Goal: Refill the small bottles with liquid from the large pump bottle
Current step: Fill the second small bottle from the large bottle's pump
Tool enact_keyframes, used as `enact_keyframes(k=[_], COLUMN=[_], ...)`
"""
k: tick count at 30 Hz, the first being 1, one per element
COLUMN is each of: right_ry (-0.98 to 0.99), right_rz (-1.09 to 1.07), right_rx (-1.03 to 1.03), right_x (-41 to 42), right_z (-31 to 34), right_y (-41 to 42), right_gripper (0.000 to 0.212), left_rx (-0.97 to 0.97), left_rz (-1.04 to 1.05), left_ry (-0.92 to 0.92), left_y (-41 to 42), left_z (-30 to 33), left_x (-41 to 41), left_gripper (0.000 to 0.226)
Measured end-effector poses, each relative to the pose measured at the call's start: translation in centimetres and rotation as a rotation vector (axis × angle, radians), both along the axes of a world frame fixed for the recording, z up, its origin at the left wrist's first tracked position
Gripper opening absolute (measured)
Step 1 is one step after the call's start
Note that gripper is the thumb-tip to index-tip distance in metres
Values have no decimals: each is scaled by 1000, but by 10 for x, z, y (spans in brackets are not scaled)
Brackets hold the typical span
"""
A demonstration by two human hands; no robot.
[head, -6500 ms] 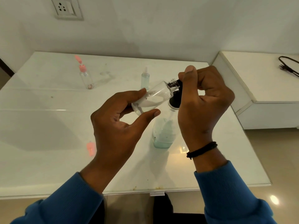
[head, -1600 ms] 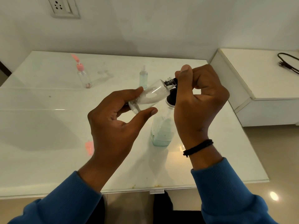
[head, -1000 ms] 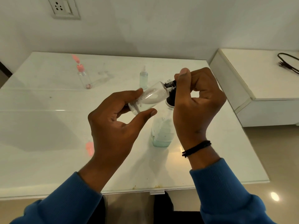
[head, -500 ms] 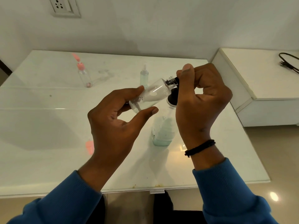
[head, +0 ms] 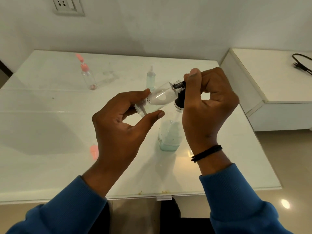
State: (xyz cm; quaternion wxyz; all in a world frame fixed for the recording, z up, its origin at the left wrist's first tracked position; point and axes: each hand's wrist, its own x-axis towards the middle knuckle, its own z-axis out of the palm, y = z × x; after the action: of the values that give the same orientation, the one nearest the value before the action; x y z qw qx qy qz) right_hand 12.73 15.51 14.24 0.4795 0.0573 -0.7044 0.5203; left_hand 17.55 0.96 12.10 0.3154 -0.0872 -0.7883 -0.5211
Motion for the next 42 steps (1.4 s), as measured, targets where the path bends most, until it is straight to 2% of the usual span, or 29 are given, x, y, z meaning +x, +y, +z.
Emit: enact_keyframes(k=[42], right_ry=[4], right_rz=[-16], right_rx=[45], right_x=[-3], right_z=[3], right_y=[4], right_gripper=[35], left_rx=[59], left_rz=[-33], left_ry=[-37], left_y=[3], left_z=[2], left_x=[1], left_gripper=[40])
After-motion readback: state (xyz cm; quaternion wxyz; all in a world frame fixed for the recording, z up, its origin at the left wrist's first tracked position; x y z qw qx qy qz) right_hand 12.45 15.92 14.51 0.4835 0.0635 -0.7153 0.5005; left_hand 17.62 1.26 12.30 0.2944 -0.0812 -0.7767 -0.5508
